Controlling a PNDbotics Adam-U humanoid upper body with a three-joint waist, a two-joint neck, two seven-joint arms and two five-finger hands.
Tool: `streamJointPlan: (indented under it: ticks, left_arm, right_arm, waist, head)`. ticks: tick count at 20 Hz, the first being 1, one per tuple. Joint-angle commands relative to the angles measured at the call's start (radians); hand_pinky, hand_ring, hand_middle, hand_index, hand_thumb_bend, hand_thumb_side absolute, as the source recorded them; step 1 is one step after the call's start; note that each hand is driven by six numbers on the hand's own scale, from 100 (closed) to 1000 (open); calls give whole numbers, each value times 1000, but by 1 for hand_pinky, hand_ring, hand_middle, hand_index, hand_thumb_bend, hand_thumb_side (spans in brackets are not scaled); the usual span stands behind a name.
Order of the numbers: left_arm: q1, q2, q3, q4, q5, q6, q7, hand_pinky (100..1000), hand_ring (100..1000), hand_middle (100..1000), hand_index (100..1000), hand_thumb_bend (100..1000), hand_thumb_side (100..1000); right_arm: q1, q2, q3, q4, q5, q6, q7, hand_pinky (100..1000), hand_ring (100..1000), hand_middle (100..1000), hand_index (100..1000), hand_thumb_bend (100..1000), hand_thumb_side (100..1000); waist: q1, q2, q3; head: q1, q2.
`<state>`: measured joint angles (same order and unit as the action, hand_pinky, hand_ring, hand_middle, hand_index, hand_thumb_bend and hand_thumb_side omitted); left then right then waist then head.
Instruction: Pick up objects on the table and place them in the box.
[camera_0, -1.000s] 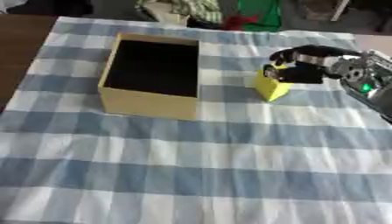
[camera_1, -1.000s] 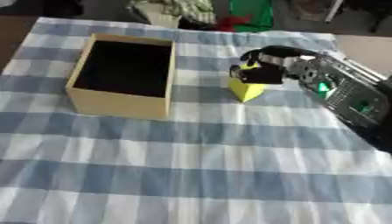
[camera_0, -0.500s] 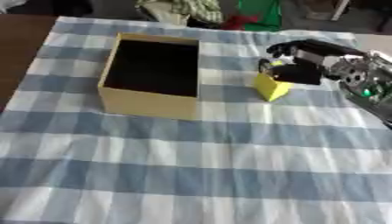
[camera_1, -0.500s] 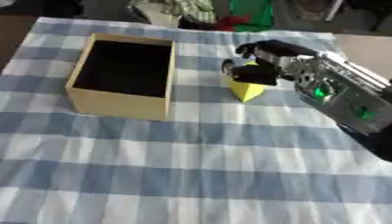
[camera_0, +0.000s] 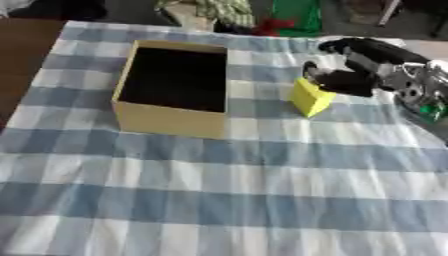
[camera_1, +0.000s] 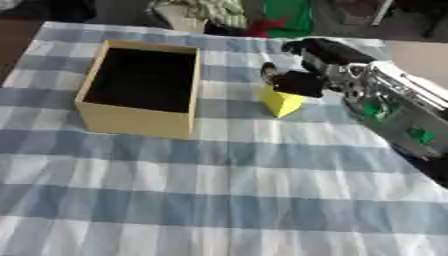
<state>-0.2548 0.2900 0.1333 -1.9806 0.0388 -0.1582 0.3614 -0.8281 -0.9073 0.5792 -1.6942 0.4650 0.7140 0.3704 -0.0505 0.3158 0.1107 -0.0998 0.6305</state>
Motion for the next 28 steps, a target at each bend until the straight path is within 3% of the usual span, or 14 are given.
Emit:
streamJointPlan:
  ticks: [1, 13, 22, 28]
  left_arm:
    - [-7, 11, 0, -19, 3, -3, -3, 914, 599, 608, 758, 182, 439]
    - [-5, 3, -1, -19, 4, 0, -6, 916, 599, 609, 759, 173, 443]
    - [-3, -2, -1, -19, 2, 3, -11, 918, 600, 609, 759, 168, 447]
    - [-3, -5, -1, -19, 2, 2, -12, 918, 600, 609, 759, 167, 449]
  right_arm:
    - [-25, 0, -21, 45, 51, -1, 8, 963, 1000, 947, 1000, 144, 945]
    - [-50, 76, -19, 218, 85, -53, 12, 971, 1000, 939, 1000, 143, 1000]
    - [-42, 98, -35, 269, -13, -85, 3, 986, 1000, 933, 1000, 118, 1000]
    - [-38, 134, -48, 370, 15, -124, -35, 963, 1000, 925, 1000, 153, 1000]
  waist:
    - [4, -14, 0]
    - [12, -6, 2]
    - [15, -2, 2]
    - [18, 0, 4]
  head:
    - [-3, -9]
    - [-6, -17]
    - [-3, -21]
    - [-2, -24]
